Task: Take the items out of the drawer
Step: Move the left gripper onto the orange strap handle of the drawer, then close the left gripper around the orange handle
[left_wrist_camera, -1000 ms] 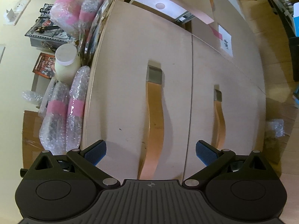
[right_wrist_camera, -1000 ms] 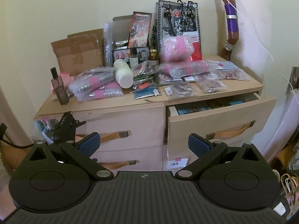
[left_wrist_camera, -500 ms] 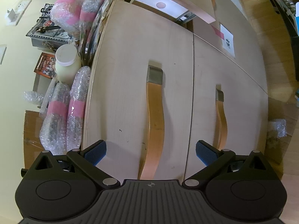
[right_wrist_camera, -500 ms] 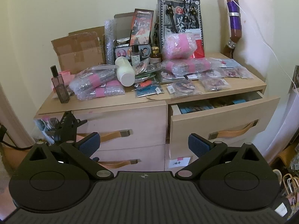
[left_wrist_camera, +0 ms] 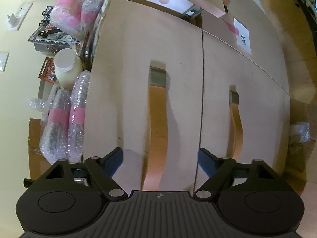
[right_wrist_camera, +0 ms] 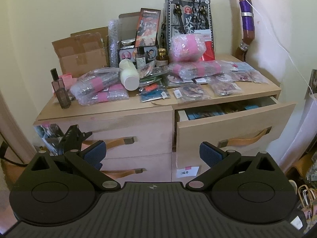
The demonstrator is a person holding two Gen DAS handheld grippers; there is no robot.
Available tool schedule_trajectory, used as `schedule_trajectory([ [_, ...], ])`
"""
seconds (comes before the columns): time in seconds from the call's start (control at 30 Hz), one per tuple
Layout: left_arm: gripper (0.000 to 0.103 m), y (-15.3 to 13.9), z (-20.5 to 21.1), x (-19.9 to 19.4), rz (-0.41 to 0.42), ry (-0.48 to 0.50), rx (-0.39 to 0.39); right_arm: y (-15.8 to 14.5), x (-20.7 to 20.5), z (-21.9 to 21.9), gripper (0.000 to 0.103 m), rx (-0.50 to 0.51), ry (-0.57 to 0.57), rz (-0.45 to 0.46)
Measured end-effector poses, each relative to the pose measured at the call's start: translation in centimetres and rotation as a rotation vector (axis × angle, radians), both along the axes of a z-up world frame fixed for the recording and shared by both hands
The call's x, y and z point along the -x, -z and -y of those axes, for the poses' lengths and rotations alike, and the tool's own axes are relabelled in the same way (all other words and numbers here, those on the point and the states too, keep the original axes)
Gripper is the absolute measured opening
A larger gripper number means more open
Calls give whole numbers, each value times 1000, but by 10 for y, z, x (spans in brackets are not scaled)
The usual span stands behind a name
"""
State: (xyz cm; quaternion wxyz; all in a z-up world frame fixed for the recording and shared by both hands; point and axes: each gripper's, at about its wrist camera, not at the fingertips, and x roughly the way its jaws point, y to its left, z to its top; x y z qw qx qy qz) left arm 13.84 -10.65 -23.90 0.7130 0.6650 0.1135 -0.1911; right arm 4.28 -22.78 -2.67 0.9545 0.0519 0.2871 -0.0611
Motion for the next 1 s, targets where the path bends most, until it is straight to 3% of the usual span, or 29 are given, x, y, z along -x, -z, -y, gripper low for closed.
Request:
schedule_trajectory([
  [0.17, 62, 10, 4, 0, 30, -13, -13, 1, 2, 5, 103, 5, 6, -8],
  [0.23, 50, 12, 5, 0, 43, -15, -18, 3, 2, 2, 103, 7, 13, -11],
  [0.47, 39, 16, 5, 0, 77, -19, -21, 6, 4, 1, 103, 3, 26, -18],
  [0.53, 21, 15, 5, -1, 121, -17, -13, 7, 5, 3, 103, 1, 25, -19],
  [1.0, 20, 20, 4, 0, 175, -2, -58, 9, 11, 6, 103, -1, 21, -22],
])
